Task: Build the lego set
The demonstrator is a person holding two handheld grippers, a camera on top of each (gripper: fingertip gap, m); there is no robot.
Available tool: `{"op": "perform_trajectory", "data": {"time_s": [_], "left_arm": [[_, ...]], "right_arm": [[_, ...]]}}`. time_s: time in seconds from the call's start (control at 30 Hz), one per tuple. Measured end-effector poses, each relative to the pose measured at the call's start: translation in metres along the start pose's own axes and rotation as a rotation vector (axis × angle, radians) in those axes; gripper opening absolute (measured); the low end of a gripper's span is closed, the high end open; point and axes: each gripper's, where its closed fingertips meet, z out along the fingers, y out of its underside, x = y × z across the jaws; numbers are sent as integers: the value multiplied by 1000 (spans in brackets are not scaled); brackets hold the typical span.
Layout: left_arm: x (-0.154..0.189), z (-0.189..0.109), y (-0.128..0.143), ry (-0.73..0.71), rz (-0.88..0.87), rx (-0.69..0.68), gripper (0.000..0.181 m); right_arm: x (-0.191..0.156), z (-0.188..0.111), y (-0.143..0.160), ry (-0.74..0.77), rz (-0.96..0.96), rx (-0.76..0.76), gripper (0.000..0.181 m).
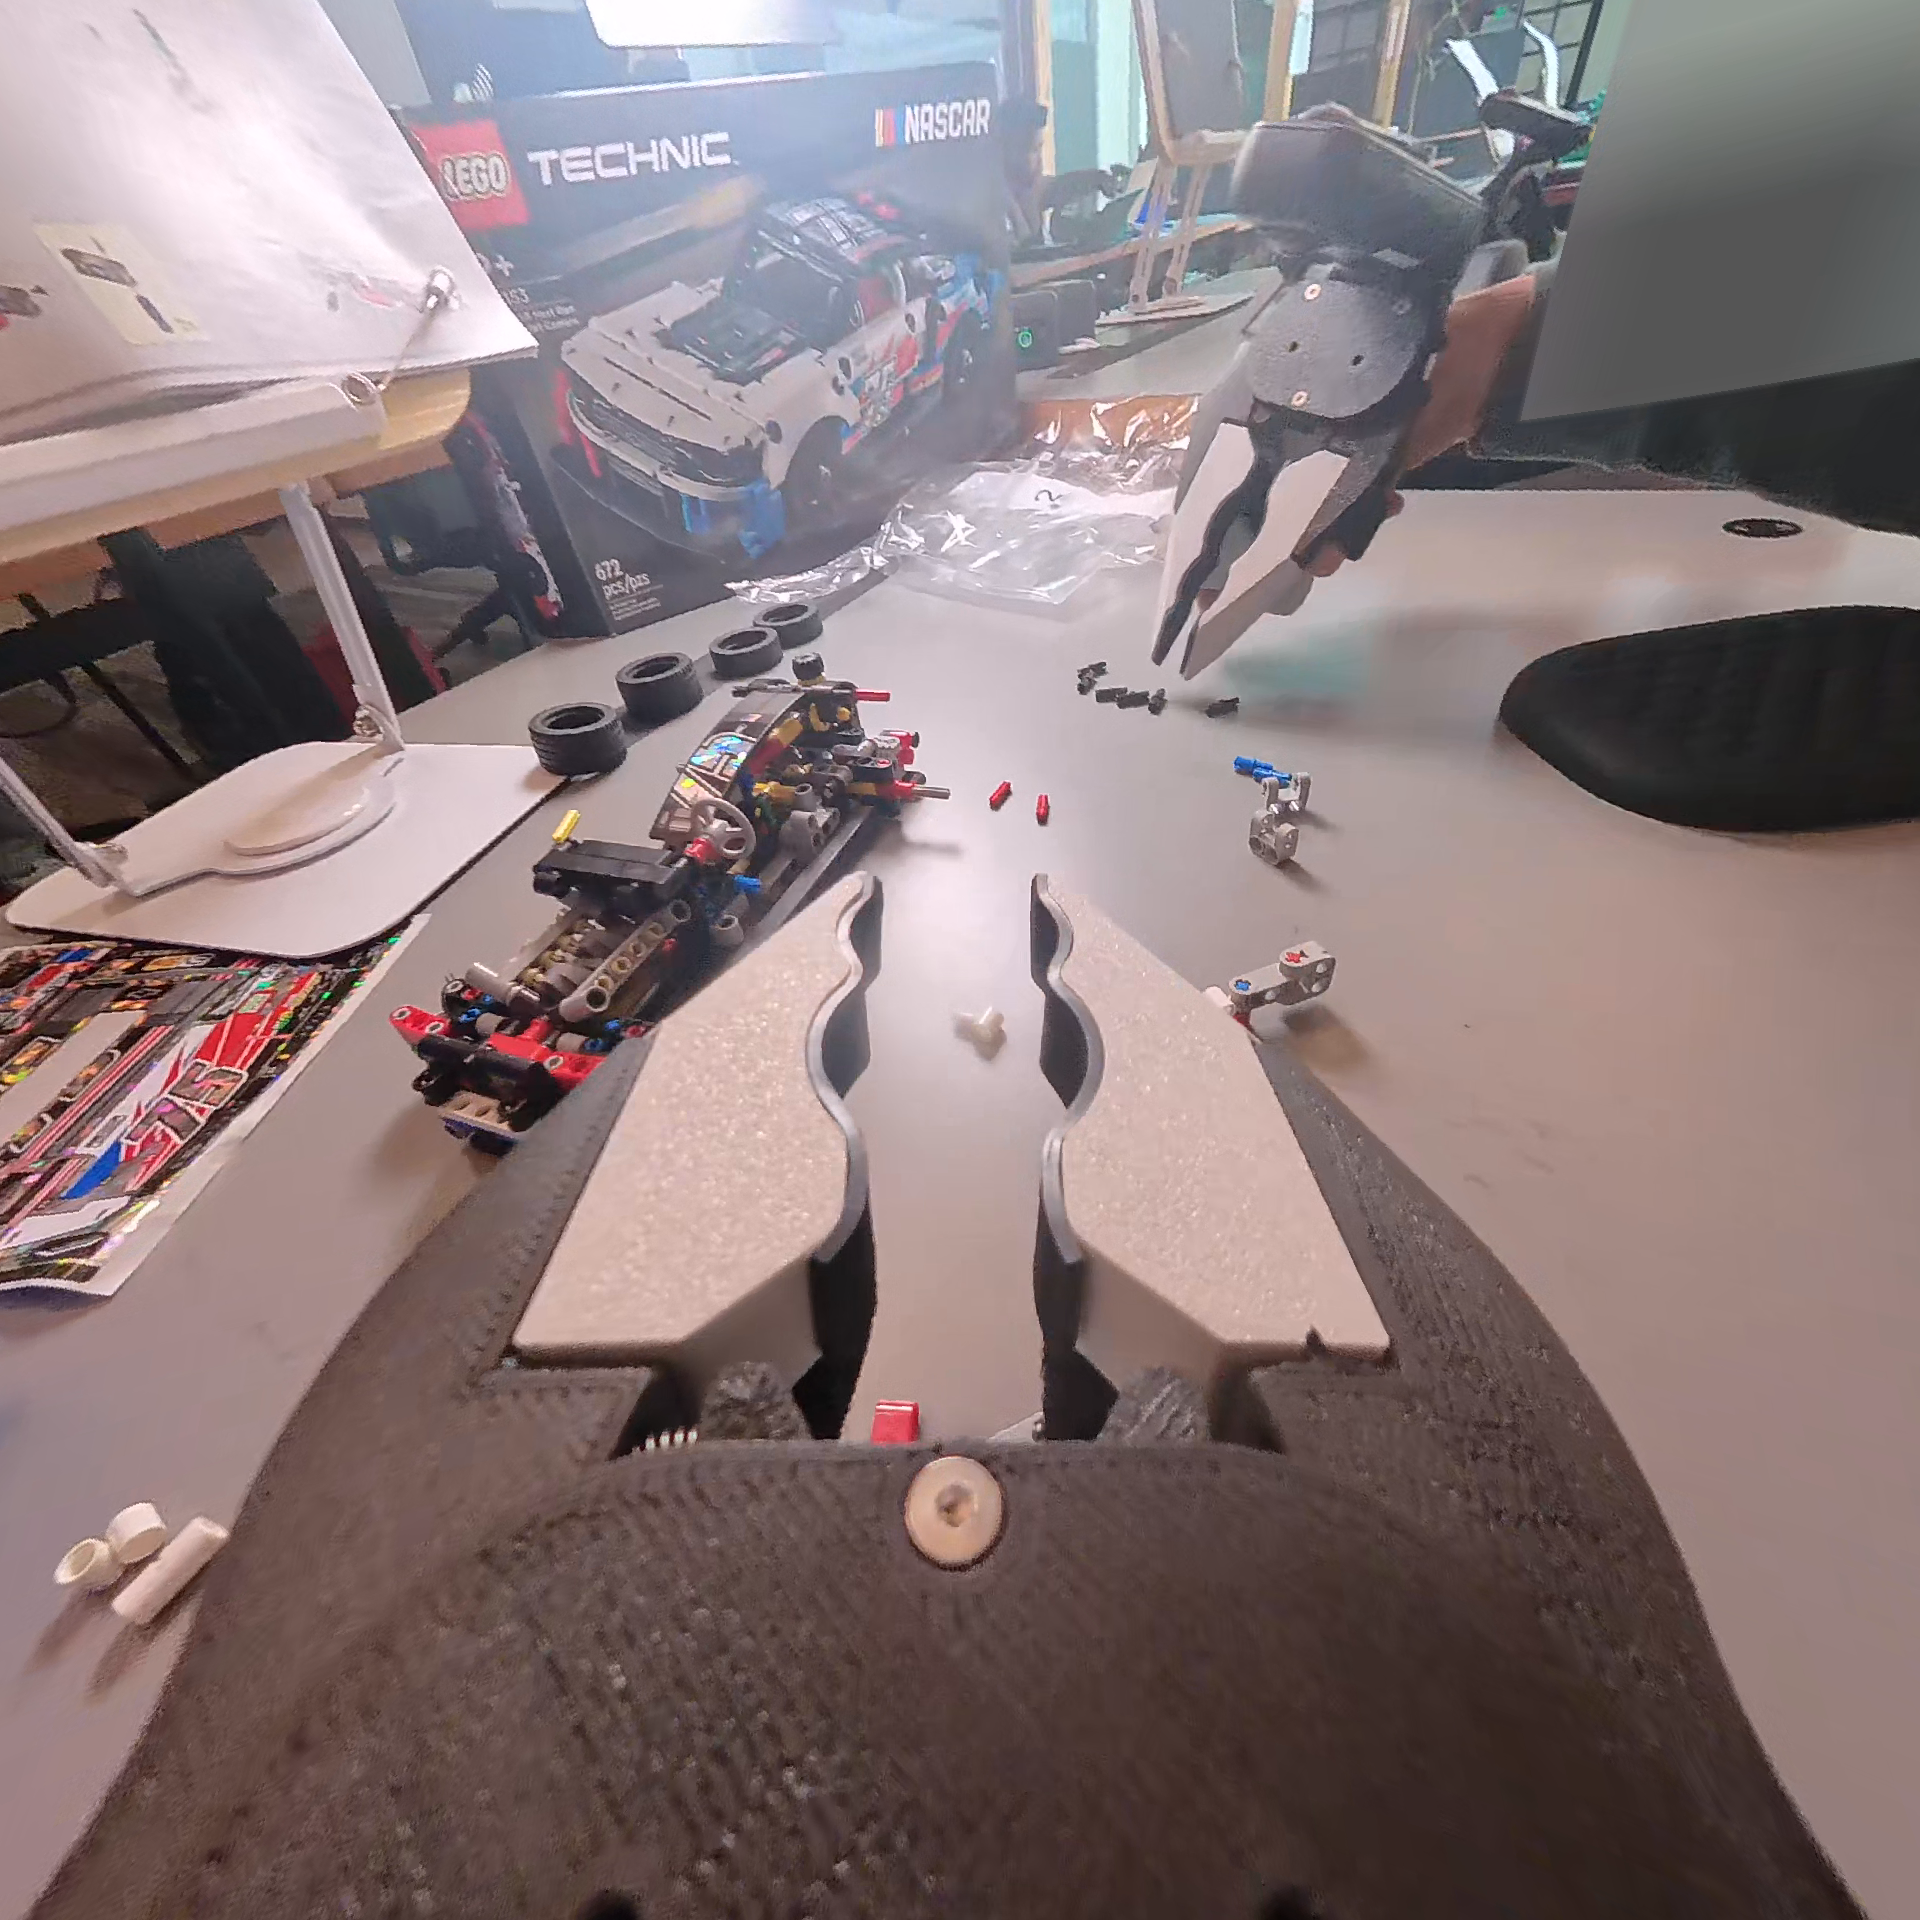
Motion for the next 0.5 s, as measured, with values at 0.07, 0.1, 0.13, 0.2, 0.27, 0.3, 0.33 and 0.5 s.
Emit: {"op": "perform_trajectory", "data": {"time_s": [0.07,0.1,0.13,0.2,0.27,0.3,0.33,0.5], "left_arm": [[5,2,5,28,6,-25,27],[8,3,6,41,11,-35,27],[11,4,7,51,18,-43,27],[15,5,9,69,30,-56,27],[19,6,11,91,38,-65,26],[22,7,12,104,40,-70,26],[24,7,13,121,41,-74,26],[38,11,18,201,61,-112,28]], "right_arm": [[2,8,3,-13,-3,-15,13],[1,11,1,-31,1,-3,10],[-2,12,-1,-56,4,4,10],[-4,13,-2,-67,-6,-6,5],[-5,14,-2,-67,-8,-15,4],[-5,13,-1,-70,-5,-18,4],[-5,12,0,-72,-3,-23,4],[10,-11,-20,41,49,102,4]]}}
